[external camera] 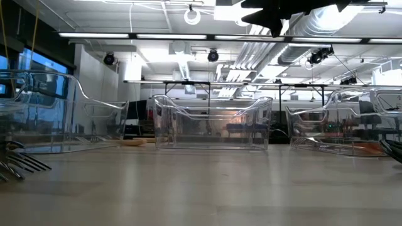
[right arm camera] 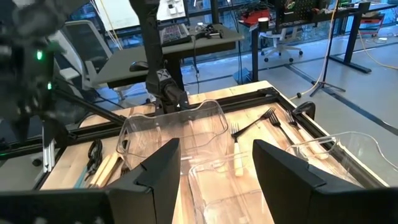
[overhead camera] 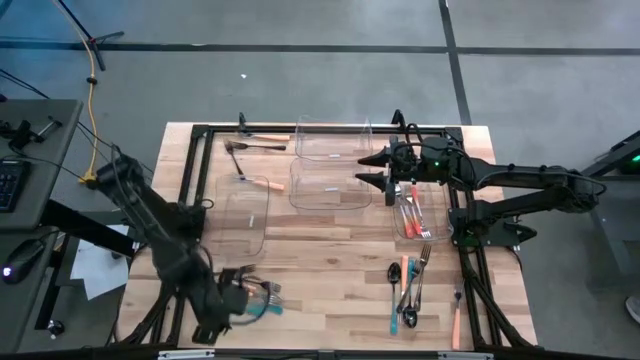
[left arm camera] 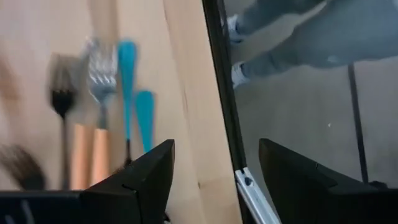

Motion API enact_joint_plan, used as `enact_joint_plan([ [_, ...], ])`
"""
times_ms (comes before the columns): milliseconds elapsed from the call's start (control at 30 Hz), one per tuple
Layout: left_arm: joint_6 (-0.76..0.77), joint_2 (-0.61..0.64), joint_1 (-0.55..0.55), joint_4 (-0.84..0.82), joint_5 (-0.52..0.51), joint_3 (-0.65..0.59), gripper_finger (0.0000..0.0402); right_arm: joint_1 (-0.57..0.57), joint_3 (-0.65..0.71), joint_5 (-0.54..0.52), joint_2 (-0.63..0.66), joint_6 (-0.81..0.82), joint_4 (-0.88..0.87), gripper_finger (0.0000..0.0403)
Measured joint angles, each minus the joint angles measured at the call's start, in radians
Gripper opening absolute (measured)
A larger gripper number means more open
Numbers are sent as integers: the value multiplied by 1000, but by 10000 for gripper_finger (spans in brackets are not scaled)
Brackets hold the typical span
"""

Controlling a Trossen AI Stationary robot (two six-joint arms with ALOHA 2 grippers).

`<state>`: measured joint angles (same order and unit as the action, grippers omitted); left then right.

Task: Sort silverware by color (type)
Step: Put the blue spoon into the middle transparent bin

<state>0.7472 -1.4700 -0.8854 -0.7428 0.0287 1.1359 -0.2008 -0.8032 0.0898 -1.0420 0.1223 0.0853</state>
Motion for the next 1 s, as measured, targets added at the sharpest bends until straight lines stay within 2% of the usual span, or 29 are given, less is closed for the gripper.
enact_joint_plan([
  [233, 37, -151, -40, 43, -84, -69, 221, -2, 0, -18, 0, -12, -25, 185],
  [433, 61, -249, -40, 68, -81, -71, 221, -2, 0, -19, 0, -18, -70, 185],
  [1000, 167, -341, -41, 92, -60, -71, 220, -2, 0, -19, 0, -8, -79, 185],
])
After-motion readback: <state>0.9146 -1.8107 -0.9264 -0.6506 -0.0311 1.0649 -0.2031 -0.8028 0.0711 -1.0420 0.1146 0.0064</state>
